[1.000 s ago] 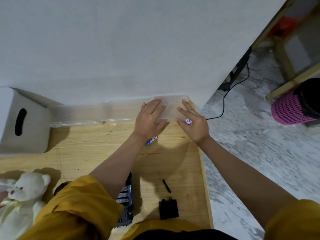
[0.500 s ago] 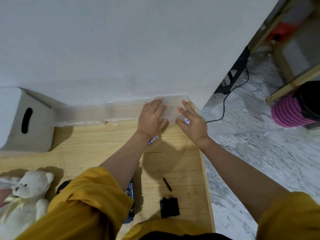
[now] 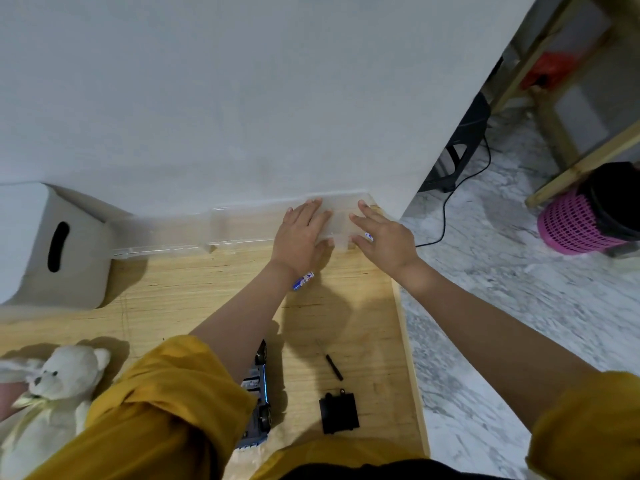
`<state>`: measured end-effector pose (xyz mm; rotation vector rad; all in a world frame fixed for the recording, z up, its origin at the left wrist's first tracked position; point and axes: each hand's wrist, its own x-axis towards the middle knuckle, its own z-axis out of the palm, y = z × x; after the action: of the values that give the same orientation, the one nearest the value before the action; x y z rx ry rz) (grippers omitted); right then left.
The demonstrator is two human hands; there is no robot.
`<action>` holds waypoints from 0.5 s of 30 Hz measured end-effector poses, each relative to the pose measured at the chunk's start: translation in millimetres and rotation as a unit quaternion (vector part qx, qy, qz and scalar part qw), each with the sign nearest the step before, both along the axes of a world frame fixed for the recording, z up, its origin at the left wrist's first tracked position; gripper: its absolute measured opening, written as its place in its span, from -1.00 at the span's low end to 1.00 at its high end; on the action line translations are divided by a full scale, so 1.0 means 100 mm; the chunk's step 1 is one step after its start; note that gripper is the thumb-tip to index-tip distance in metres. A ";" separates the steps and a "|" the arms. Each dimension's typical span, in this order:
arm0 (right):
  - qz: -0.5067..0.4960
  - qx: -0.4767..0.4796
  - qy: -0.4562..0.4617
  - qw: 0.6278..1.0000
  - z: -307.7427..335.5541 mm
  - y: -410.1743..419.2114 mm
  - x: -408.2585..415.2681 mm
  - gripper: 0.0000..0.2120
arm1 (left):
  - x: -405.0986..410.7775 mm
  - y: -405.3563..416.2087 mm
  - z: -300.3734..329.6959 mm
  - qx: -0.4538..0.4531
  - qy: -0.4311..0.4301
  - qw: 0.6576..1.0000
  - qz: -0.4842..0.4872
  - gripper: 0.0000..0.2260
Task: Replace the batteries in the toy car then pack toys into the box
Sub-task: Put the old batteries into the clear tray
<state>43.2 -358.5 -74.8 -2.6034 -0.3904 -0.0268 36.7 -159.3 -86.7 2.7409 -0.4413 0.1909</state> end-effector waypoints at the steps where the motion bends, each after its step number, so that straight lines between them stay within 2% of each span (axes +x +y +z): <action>1: 0.008 -0.006 -0.004 1.000 0.00 0.00 0.01 -0.62 | 0.01 -0.01 0.03 0.006 0.006 1.000 0.002 -0.51; 5: 0.007 0.000 -0.006 1.000 0.04 0.00 0.02 -0.63 | 0.03 -0.01 0.08 0.020 0.020 0.999 0.017 -0.37; 10: -0.016 0.089 -0.044 0.995 0.18 0.03 0.08 -0.70 | 0.08 0.02 0.10 -0.012 -0.047 0.998 0.027 -0.12; 13: -0.054 0.124 -0.034 0.990 0.30 0.04 0.13 -0.73 | 0.04 0.02 0.11 -0.013 -0.110 0.993 0.043 -0.10; 15: -0.083 0.148 -0.024 0.985 0.39 0.07 0.17 -0.74 | 0.02 0.02 0.10 -0.007 -0.138 0.990 0.037 -0.15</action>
<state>60.2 -351.6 -36.1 -2.3359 -0.1689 -0.1916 38.9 -157.5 -77.2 2.7269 -0.4072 0.5957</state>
